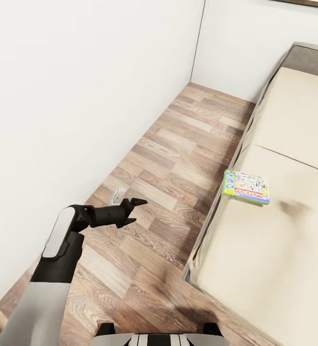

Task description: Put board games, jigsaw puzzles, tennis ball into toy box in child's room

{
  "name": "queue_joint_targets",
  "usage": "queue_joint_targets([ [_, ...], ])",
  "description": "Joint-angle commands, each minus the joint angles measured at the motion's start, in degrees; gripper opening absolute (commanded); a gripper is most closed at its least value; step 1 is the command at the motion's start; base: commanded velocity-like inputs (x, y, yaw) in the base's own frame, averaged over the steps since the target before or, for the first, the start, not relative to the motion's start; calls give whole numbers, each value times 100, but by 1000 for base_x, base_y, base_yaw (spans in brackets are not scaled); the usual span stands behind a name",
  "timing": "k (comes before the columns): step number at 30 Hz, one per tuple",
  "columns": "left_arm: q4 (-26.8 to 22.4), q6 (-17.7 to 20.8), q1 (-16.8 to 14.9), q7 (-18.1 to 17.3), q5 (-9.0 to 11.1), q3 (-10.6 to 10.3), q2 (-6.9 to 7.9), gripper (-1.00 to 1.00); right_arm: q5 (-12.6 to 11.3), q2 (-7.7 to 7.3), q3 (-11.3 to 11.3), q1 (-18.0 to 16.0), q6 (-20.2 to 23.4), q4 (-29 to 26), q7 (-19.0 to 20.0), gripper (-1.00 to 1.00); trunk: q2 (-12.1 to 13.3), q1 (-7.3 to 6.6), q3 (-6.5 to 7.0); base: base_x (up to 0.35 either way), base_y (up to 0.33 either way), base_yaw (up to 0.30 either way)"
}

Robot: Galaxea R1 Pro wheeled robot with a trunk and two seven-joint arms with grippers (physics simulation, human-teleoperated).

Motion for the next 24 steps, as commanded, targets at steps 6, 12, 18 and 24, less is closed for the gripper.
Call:
queue_joint_targets([
  [6, 509, -1, -140, -849, -109, -119, 50, 100, -68, -71, -48, 176, -85, -769, 223, 100, -2, 0, -3, 0, 0, 0],
  [12, 1031, -38, -304, -2139, -828, -199, 103, 100, -97, -380, -57, 267, -78, -1969, 396, 100, -2, 0, -3, 0, 0, 0],
  [18, 2001, -237, -642, -3798, -1909, -249, 87, 100, -109, -902, -65, 278, 229, -2911, 458, 100, -2, 0, -3, 0, 0, 0],
  [24, 3017, -704, -892, -5537, -2918, -309, -38, 100, -118, -1433, -92, 240, 647, -3546, 491, 100, -2, 0, -3, 0, 0, 0],
])
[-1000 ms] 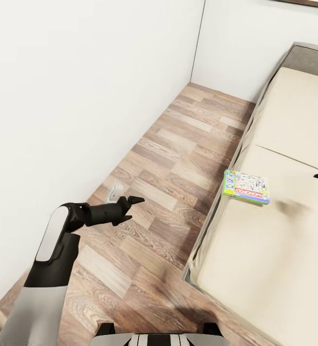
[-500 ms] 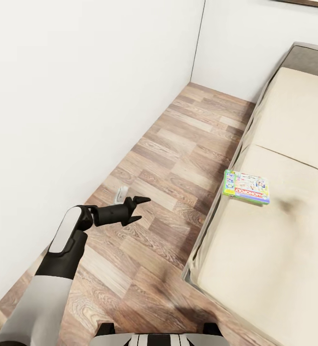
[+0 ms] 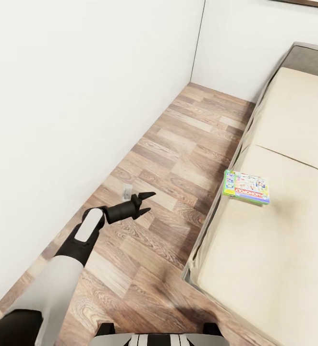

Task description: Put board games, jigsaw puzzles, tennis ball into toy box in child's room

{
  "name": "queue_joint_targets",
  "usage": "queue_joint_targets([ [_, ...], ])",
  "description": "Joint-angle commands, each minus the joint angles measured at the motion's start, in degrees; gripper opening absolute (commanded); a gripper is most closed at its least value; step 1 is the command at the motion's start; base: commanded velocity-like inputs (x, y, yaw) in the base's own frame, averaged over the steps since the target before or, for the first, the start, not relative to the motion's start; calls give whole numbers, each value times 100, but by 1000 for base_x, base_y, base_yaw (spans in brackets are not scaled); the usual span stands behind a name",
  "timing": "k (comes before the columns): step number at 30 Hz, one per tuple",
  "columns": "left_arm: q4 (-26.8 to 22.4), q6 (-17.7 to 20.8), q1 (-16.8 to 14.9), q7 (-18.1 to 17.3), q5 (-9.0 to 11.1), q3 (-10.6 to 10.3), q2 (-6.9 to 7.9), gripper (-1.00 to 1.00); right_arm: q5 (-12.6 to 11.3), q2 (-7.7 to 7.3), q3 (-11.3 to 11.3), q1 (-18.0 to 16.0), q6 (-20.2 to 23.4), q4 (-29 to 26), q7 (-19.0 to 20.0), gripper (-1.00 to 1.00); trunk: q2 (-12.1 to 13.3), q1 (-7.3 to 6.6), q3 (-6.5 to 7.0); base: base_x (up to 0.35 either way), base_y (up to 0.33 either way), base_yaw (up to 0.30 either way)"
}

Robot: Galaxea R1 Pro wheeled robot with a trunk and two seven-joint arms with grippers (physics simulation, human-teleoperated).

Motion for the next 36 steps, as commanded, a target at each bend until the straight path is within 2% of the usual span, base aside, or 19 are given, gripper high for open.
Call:
queue_joint_targets([
  [1, 12, 10, -6, -50, -38, 3, -3, 100, -2, -6, -5, -2, 38, -4, 16, 100, -1, 0, -3, 0, 0, 0],
  [2, 186, -97, -42, -397, -259, -19, -55, 100, -6, -122, -20, -8, 130, -163, 22, 100, -1, 0, -3, 0, 0, 0],
  [3, 186, -97, -42, -397, -259, -19, -55, 100, -6, -122, -20, -8, 130, -163, 22, 100, -1, 0, -3, 0, 0, 0],
  [5, 430, -278, -89, -899, -658, -68, -138, 100, -9, -296, -48, -17, 320, -484, 30, 100, -1, 0, -3, 0, 0, 0],
  [6, 430, -278, -89, -899, -658, -68, -138, 100, -9, -296, -48, -17, 320, -484, 30, 100, -1, 0, -3, 0, 0, 0],
  [9, 636, -456, -129, -1352, -1101, -121, -215, 100, -7, -443, -73, -20, 646, -885, 35, 100, -1, 0, -3, 0, 0, 0],
  [10, 636, -456, -129, -1352, -1101, -121, -215, 100, -7, -443, -73, -20, 646, -885, 35, 100, -1, 0, -3, 0, 0, 0],
  [12, 704, -526, -142, -1532, -1277, -141, -235, 100, -5, -495, -83, -23, 833, -1064, 32, 100, -1, 0, -3, 0, 0, -28],
  [17, 754, -574, -151, -1716, -1425, -150, -245, 100, -4, -547, -92, -29, 1009, -1219, 29, 100, -1, 0, -3, 0, 0, -92],
  [23, 728, -585, -156, -1810, -1503, -152, -256, 100, -7, -589, -96, -33, 1099, -1303, 32, 100, -1, 0, -3, 0, 0, -185],
  [36, 137, -603, 75, -1884, -1584, -77, -209, 100, -10, -614, -100, -32, 1178, -1376, 39, 100, -1, 0, -3, 0, 0, -252],
])
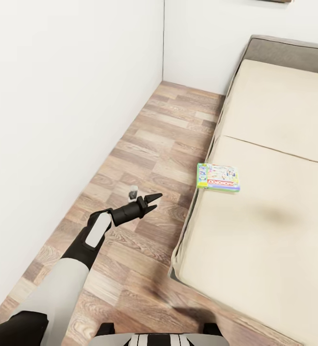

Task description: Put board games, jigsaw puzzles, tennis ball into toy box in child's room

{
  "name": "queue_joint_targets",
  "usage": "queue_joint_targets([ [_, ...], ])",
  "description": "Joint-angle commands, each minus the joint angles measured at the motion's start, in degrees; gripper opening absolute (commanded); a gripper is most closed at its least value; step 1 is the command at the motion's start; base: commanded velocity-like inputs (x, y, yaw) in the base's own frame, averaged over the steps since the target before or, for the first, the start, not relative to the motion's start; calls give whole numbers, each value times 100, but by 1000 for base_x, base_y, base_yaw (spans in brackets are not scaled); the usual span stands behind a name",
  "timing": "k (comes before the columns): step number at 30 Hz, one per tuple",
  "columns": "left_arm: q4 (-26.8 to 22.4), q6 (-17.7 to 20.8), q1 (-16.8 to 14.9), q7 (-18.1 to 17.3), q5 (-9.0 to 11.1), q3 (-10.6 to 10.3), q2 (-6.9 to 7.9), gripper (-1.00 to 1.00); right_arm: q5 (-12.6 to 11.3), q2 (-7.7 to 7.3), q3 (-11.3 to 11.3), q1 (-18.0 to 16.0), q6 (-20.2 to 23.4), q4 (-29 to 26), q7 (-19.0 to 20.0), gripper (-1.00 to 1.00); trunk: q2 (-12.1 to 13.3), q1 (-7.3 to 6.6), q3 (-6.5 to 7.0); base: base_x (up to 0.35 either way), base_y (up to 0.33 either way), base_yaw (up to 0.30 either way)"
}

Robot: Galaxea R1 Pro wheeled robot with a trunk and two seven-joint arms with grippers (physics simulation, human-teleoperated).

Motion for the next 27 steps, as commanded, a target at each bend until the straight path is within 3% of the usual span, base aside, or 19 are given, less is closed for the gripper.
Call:
queue_joint_targets([
  [1, -100, 34, 36, -8, 20, 22, 27, 100, 30, -3, 3, -14, 31, -1, 41, 100, -2, 0, -3, 0, 0, -269],
  [5, -294, 45, 96, -22, 17, 58, 114, 100, 30, -8, 3, -14, 39, -5, 43, 100, -2, 0, -3, 0, 0, -272],
  [8, -532, 76, 179, -36, 25, 93, 285, 100, 25, -14, 5, -14, 48, -27, 50, 100, -2, 0, -3, 0, 0, -275],
  [17, -715, 131, 271, -54, 45, 128, 562, 100, 10, -3, 7, -12, 71, -212, 59, 100, -2, 0, -3, 0, 0, -257],
  [27, -816, 344, 299, -151, 208, 396, 862, 100, 4, 31, 17, -7, 129, -375, 62, 100, -2, 0, -3, 0, 0, -109],
])
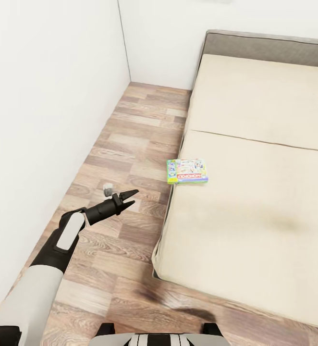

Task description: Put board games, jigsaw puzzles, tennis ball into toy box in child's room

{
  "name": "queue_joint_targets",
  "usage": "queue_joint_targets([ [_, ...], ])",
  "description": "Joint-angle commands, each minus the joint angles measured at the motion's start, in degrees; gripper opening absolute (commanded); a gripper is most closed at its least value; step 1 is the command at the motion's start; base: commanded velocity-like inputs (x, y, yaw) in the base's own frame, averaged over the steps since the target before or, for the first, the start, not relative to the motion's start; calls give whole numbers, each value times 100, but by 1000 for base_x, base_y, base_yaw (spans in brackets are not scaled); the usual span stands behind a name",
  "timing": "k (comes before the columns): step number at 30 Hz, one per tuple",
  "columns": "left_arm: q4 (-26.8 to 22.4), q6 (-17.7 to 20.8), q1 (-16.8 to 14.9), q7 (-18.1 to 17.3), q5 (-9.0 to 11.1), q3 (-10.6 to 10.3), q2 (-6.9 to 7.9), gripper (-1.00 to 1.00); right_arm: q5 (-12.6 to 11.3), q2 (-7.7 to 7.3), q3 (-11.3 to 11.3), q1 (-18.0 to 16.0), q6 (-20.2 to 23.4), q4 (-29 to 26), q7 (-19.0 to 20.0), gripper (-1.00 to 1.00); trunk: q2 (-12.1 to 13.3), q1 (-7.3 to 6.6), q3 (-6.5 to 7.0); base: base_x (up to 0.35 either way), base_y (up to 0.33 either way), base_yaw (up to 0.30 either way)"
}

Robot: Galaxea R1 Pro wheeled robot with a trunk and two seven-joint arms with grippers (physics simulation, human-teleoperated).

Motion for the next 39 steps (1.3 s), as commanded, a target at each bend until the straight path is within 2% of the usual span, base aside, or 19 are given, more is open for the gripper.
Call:
queue_joint_targets([
  [1, 0, 26, -2, 1, 27, -6, 5, 100, 35, 0, 2, -13, 27, 1, 43, 100, -2, 0, -3, 0, 0, -52],
  [4, -104, 142, 0, -38, 83, 68, 167, 100, 31, 6, 8, -12, 27, -44, 44, 100, -122, 66, -57, 0, 0, -34],
  [5, -104, 142, 0, -38, 83, 68, 167, 100, 31, 6, 8, -12, 27, -44, 44, 100, -162, 88, -75, 0, 0, -27],
  [7, -198, 228, 7, -80, 123, 108, 268, 100, 27, 8, 11, -15, 27, -107, 44, 100, -242, 132, -111, 0, 0, -19],
  [12, -292, 312, 21, -140, 170, 169, 363, 100, 17, 10, 13, -18, 27, -189, 44, 100, -443, 241, -200, 0, 0, -13],
  [26, -380, 387, 49, -206, 214, 245, 452, 100, -40, -10, -18, -31, 27, -267, 46, 100, -1004, 549, -452, 0, 0, -4],
  [34, -389, 403, 11, -210, 218, 254, 525, 100, -263, -45, -135, -56, 27, -295, 42, 100, -1325, 725, -595, 0, 0, 0],
  [39, -355, 409, -140, -199, 211, 254, 572, 100, -366, -59, -169, -190, 27, -309, 39, 100, -1526, 834, -685, 0, 0, 0],
])
